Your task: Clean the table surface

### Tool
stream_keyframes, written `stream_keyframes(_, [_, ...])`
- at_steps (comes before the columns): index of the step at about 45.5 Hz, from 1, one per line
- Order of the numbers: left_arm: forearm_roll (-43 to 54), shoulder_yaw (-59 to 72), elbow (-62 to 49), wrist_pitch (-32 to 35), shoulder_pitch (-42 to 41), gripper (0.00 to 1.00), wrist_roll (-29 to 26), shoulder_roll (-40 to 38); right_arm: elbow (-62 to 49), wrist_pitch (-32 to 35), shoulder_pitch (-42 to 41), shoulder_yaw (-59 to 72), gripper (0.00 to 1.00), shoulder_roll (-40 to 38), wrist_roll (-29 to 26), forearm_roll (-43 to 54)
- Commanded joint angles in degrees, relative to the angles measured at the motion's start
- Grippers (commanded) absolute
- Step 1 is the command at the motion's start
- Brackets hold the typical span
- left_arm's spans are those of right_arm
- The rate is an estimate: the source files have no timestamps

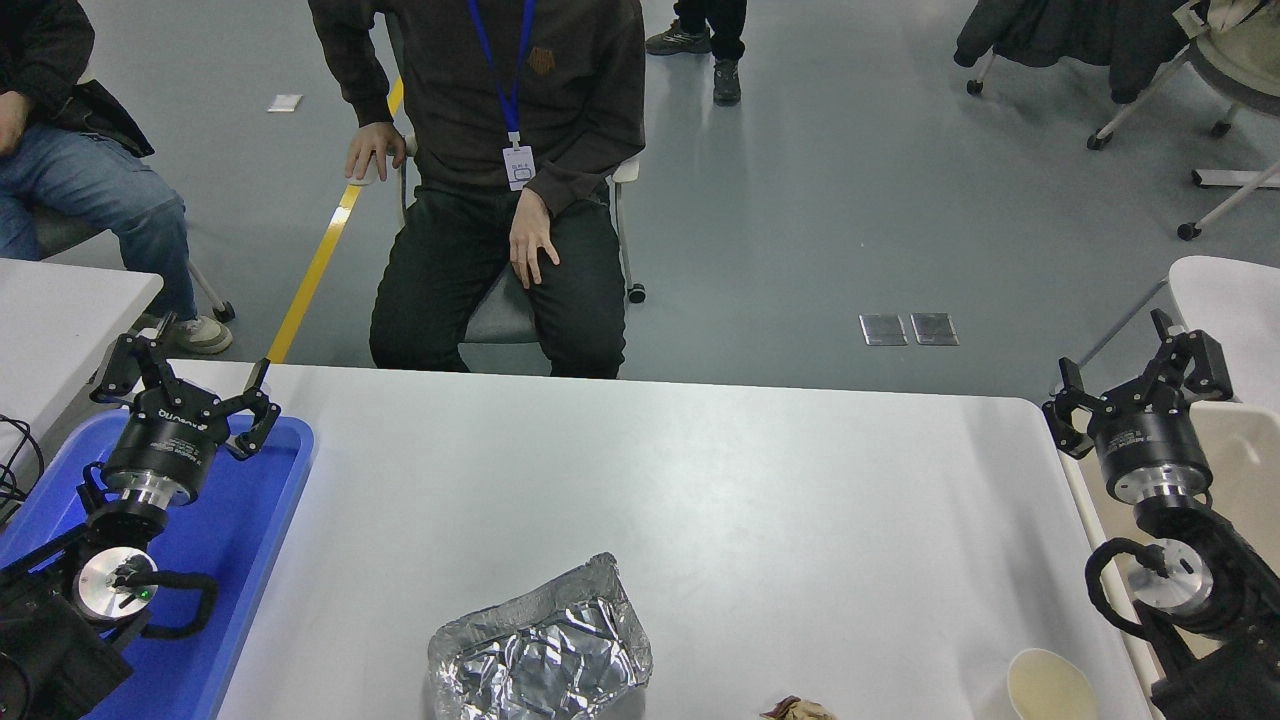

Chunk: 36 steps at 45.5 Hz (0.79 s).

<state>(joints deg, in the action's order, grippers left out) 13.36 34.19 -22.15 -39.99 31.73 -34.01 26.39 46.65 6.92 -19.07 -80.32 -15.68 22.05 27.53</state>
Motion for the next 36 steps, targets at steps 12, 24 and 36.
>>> stream_keyframes(12, [0.0, -0.1, 0.0, 0.0, 0.0, 1.0, 0.0, 0.0, 0.1, -0.1, 0.6, 0.5, 1.0, -0.2, -0.1, 0.0])
stream_keyframes(24, [0.0, -0.1, -0.1, 0.0, 0.0, 1.0, 0.0, 0.0, -0.3, 0.0, 0.4, 0.8, 1.0, -1.3, -0.1, 0.0])
stream_keyframes(36, [0.0, -0.1, 0.0, 0.0, 0.0, 1.0, 0.0, 0.0, 0.0, 0.0, 0.4, 0.6, 1.0, -1.5, -0.2, 0.0])
